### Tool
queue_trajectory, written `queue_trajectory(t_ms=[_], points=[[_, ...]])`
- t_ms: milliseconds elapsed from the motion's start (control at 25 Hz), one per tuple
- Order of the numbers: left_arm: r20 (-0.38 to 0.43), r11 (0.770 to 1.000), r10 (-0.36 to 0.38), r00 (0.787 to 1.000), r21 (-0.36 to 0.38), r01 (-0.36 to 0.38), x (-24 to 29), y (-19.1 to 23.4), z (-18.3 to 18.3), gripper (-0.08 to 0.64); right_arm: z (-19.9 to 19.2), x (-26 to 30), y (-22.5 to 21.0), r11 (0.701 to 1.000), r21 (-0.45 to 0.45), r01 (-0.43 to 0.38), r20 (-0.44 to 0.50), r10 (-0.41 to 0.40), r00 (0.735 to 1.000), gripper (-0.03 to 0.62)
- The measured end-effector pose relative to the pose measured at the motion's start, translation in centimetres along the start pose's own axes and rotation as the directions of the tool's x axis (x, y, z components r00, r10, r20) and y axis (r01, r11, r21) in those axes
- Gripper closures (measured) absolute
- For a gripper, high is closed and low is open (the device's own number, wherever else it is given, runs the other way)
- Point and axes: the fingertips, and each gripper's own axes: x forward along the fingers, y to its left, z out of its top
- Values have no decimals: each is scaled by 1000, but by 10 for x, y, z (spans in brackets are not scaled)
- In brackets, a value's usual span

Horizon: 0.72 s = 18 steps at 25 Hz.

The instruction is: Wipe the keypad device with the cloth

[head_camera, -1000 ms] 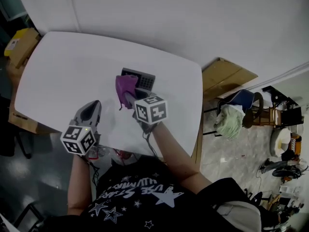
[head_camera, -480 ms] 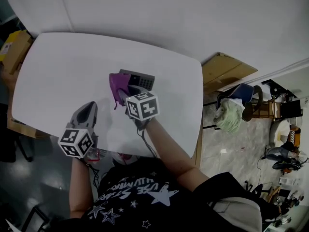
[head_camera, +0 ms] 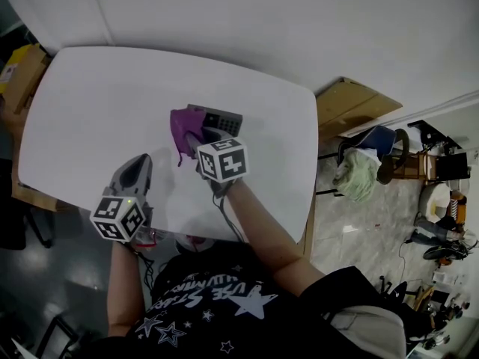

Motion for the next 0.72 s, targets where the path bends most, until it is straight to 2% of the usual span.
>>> queue_trajectory(t_ms=[440,720], points=[[-2,1000,-30,1000,4,30,7,-7,4,551,0,-14,-15,999,31,32,15,-33,999,494],[-10,998,-55,998,11,55,23,-28,-3,551,-10,-33,-36,998,49,49,24,-50,998,494]])
